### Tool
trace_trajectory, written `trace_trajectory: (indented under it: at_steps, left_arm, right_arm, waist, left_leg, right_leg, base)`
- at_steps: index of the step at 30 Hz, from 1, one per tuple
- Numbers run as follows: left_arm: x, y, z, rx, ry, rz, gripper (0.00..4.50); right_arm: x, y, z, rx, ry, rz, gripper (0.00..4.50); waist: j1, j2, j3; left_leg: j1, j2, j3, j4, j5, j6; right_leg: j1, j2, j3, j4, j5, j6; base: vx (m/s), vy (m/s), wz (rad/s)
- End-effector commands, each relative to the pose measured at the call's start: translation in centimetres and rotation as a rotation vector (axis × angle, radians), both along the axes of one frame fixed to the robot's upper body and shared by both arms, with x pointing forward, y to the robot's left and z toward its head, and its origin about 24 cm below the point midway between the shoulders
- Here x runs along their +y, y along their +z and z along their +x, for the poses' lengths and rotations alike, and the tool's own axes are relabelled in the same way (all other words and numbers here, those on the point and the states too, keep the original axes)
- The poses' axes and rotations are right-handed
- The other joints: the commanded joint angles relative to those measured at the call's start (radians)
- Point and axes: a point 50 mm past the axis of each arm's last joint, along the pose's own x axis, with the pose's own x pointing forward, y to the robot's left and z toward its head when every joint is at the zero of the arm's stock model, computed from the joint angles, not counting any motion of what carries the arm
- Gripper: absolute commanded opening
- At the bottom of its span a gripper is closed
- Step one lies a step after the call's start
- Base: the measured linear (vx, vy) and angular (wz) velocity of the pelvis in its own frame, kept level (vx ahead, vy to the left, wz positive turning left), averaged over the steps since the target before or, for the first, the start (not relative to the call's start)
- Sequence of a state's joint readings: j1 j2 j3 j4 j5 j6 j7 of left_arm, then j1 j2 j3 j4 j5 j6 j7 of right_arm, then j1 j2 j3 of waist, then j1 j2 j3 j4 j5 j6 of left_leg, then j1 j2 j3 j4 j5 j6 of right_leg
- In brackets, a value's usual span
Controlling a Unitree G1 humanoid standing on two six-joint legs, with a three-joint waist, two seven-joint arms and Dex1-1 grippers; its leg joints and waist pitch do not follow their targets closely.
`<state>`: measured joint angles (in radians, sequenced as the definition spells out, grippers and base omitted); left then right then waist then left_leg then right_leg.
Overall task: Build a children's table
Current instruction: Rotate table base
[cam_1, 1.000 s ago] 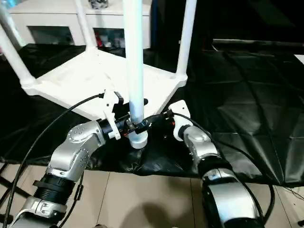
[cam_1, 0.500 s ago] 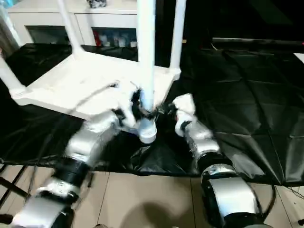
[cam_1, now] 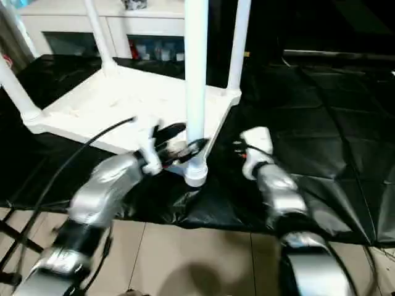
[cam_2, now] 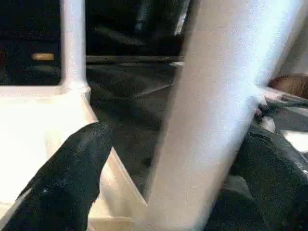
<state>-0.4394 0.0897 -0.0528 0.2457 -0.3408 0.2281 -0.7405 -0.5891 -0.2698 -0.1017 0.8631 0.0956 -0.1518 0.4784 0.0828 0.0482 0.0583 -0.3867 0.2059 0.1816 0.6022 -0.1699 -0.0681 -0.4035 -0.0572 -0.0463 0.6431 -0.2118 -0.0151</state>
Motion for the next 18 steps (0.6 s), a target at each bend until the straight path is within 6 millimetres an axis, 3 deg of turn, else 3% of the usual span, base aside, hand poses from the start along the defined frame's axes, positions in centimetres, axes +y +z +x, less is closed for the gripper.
trace_trajectory:
  at_steps: [1,5,6,7,8,9,10,11,12,15,18]
  left_arm:
    - [0.8,0.8,-0.6,-0.012,-0.028,-0.034,4.49]
    - [2.5,1.1,-1.9,-0.039,0.04,-0.023,4.49]
    - [3.3,0.8,-1.9,-0.038,0.126,0.016,4.49]
    - [3.3,0.8,-1.9,-0.038,0.126,0.016,4.49]
    - [4.3,0.3,-1.6,-0.016,0.258,0.082,4.49]
    - [5.4,0.0,-1.5,0.01,0.394,0.134,4.49]
    - [5.9,-0.1,-1.4,0.013,0.463,0.17,4.49]
    - [6.2,-0.2,-1.4,0.014,0.501,0.189,4.49]
    - [6.7,-0.2,-1.5,0.02,0.596,0.221,4.49]
    - [7.2,-0.1,-1.7,0.04,0.703,0.274,4.49]
    - [7.3,0.1,-1.7,0.04,0.777,0.29,4.49]
  right_arm:
    - [-0.2,0.8,0.0,-0.024,-0.012,0.03,4.48]
    - [-0.4,1.3,-0.8,-0.049,0.001,0.035,4.48]
    - [-0.4,1.5,-1.2,-0.056,0.005,0.037,4.48]
    - [-0.4,1.5,-1.2,-0.056,0.005,0.037,4.48]
    - [-0.4,1.8,-1.5,-0.065,-0.001,0.035,4.48]
    - [-0.5,2.0,-1.9,-0.075,-0.019,0.035,4.48]
    - [-0.4,2.1,-2.2,-0.07,-0.03,0.04,4.48]
    - [-0.4,2.1,-2.3,-0.068,-0.036,0.042,4.48]
    - [-0.3,1.9,-2.8,-0.052,-0.047,0.049,4.48]
    - [0.5,1.1,-4.0,-0.01,-0.049,0.065,4.48]
    - [1.0,0.6,-4.7,0.022,-0.072,0.081,4.48]
  waist:
    - [-0.001,-0.007,-0.073]
    - [-0.001,-0.007,-0.068]
    - [-0.003,-0.013,-0.066]
    - [0.0,-0.01,-0.066]
    - [0.0,-0.009,-0.064]
    - [-0.005,-0.021,-0.061]
    - [-0.002,-0.017,-0.062]
    - [-0.003,-0.027,-0.062]
    - [-0.003,-0.019,-0.063]
    - [-0.003,-0.013,-0.066]
    - [-0.003,-0.013,-0.068]
  left_leg:
    - [0.018,0.019,-0.004,-0.055,-0.194,0.064]
    - [0.013,0.021,-0.007,-0.063,-0.21,0.053]
    - [0.016,0.02,-0.005,-0.065,-0.233,0.044]
    - [0.019,0.022,-0.007,-0.066,-0.238,0.041]
    - [0.02,0.022,-0.005,-0.065,-0.241,0.04]
    - [0.015,0.022,-0.007,-0.069,-0.242,0.034]
    - [0.016,0.022,-0.009,-0.069,-0.236,0.032]
    - [0.015,0.02,-0.007,-0.068,-0.231,0.035]
    - [0.014,0.019,-0.008,-0.069,-0.218,0.029]
    - [0.013,0.02,-0.01,-0.068,-0.208,0.028]
    - [0.011,0.019,-0.011,-0.068,-0.189,0.034]
  right_leg:
    - [0.051,-0.064,0.038,-0.09,-0.117,-0.236]
    - [0.05,-0.06,0.038,-0.093,-0.147,-0.209]
    - [0.047,-0.06,0.038,-0.099,-0.194,-0.194]
    - [0.046,-0.061,0.039,-0.1,-0.199,-0.188]
    - [0.042,-0.06,0.04,-0.102,-0.208,-0.182]
    - [0.047,-0.055,0.04,-0.102,-0.215,-0.153]
    - [0.048,-0.058,0.04,-0.101,-0.22,-0.144]
    - [0.047,-0.058,0.039,-0.105,-0.234,-0.135]
    - [0.045,-0.057,0.04,-0.105,-0.241,-0.117]
    - [0.043,-0.058,0.04,-0.103,-0.208,-0.123]
    - [0.043,-0.056,0.04,-0.103,-0.163,-0.131]
  base:
    - [0.0,0.0,0.0]
    - [0.0,0.0,0.0]
    - [0.0,0.0,0.0]
    - [0.0,0.0,0.0]
    - [0.0,0.0,0.0]
    - [0.0,0.0,0.0]
    - [0.0,0.0,0.0]
    - [0.0,0.0,0.0]
    - [0.0,0.0,0.0]
    - [0.0,0.0,0.0]
    - [0.0,0.0,0.0]
